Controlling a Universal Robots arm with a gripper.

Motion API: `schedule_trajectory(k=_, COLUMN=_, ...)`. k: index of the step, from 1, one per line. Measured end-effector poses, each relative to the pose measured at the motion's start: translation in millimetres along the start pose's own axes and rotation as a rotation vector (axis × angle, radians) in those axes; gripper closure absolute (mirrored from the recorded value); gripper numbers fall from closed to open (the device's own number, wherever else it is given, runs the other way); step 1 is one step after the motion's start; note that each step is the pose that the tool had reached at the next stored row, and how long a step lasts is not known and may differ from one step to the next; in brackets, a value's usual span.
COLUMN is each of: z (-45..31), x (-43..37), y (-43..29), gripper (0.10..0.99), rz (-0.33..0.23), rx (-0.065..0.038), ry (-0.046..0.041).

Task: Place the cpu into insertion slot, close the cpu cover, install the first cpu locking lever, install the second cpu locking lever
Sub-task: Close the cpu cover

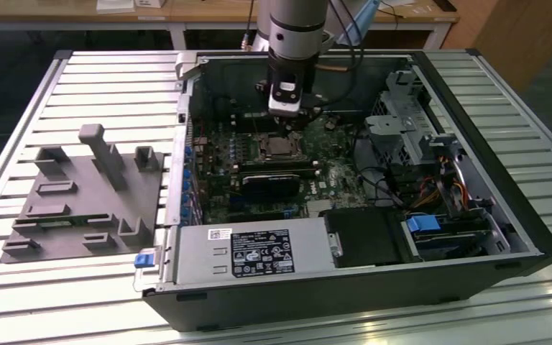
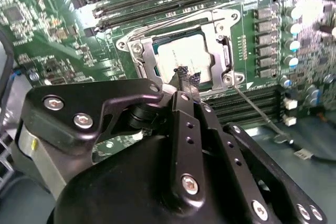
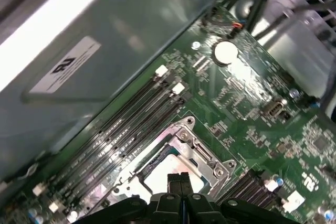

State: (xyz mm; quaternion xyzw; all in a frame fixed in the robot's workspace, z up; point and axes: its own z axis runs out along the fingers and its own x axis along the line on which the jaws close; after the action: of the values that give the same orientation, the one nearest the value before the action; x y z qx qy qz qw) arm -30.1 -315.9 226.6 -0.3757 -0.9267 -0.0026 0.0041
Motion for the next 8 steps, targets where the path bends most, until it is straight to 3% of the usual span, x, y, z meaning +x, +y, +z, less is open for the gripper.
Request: schedule_trajectory(k=8, z=0.3, x=0.0, y=0.0, gripper=0.984, rz=-0.146, rx=0.001, ry=0.0003)
